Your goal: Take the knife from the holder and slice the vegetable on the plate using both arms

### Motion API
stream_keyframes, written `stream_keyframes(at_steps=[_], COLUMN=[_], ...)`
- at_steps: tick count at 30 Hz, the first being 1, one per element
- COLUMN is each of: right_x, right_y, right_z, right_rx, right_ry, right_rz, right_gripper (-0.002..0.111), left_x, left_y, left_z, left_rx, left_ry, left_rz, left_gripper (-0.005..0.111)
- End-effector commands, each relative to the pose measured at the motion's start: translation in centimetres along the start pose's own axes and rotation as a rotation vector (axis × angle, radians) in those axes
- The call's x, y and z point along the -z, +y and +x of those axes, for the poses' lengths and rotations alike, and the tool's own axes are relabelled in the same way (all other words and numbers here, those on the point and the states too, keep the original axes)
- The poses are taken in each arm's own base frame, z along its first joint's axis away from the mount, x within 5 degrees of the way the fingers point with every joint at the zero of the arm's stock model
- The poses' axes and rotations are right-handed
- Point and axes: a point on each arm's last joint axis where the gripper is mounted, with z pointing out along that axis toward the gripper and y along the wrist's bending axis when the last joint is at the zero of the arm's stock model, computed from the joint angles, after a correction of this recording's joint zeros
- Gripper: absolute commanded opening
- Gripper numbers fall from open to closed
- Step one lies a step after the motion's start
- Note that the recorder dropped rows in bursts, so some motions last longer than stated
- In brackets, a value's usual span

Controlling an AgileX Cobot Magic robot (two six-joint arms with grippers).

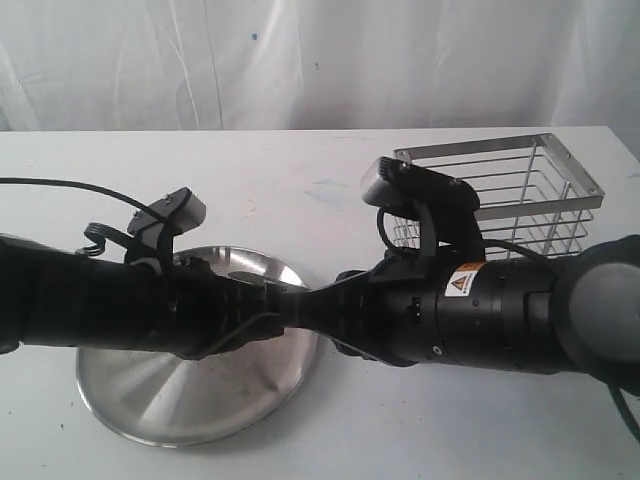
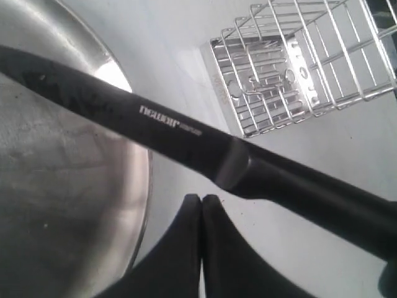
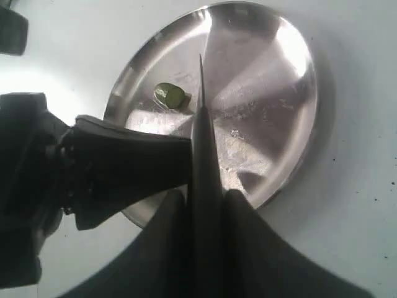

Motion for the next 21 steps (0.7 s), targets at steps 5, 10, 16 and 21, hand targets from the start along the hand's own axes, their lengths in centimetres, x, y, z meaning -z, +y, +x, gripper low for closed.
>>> stream_keyframes(at_steps=[5, 10, 16, 21], right_x=[0.0, 0.0, 0.1, -0.2], right_y=[0.1, 0.1, 0.1, 0.0], right_z=[-0.2, 0.0, 0.4, 0.8], right_rx=[0.005, 0.005, 0.005, 0.006], right_ry=[-0.012, 0.002, 0.053, 0.091], right_rz=[-0.002, -0.003, -0.004, 0.001], right_gripper=[0.000, 0.000, 0.000, 0.000], left_x=[-0.6, -0.6, -0.6, -0.7], left_y=[-1.3, -1.8, -1.3, -0.9], left_z=[-0.7, -1.3, -1.5, -1.6], left_rx=[0.037, 0.028, 0.023, 0.024], left_ry=[0.021, 0.003, -0.020, -0.037], left_rz=[0.107, 0.117, 0.060, 0.019], left_gripper=[0.000, 0.000, 0.000, 0.000])
